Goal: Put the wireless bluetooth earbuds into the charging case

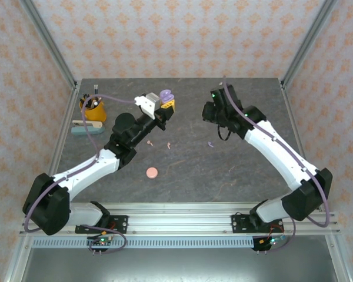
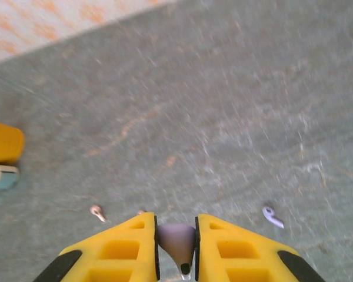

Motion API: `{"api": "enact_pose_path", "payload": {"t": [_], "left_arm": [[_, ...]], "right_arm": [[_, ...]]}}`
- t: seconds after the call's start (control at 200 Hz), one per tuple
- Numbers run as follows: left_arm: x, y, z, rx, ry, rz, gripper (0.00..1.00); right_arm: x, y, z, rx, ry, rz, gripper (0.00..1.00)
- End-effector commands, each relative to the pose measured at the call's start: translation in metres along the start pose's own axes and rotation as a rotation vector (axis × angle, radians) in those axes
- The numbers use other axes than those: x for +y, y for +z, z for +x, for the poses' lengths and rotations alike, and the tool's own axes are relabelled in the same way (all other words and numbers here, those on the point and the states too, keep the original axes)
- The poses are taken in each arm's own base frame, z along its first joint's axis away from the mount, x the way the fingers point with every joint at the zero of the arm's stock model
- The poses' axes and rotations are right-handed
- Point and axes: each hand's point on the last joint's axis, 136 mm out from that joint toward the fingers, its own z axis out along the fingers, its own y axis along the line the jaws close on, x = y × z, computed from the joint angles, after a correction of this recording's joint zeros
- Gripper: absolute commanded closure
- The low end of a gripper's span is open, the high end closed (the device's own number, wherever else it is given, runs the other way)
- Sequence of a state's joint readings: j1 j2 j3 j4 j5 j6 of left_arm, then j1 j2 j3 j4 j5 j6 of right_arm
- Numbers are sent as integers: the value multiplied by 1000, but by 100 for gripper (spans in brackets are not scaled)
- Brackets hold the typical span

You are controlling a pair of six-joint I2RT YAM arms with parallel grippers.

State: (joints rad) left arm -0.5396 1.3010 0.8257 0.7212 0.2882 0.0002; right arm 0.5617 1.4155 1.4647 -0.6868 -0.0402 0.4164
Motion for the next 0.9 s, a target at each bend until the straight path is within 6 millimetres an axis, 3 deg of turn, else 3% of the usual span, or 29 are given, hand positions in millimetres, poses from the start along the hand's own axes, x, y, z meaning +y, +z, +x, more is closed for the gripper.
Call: {"api": "enact_pose_path", "payload": {"t": [0.0, 0.175, 0.385, 0.896], "left_arm": [[-3, 5, -16, -29, 23, 33, 100], [-14, 14, -14, -6, 28, 105, 100], [-28, 23, -9, 15, 26, 200, 100], [-49, 54, -11, 32, 101, 331, 100]], "right_arm": [[14, -37, -38, -114, -47, -50, 80], [46, -70, -72, -201, -67, -176, 79], [73, -101, -93, -262, -104, -305, 78], [113, -122, -91, -275, -181, -516, 76]]}}
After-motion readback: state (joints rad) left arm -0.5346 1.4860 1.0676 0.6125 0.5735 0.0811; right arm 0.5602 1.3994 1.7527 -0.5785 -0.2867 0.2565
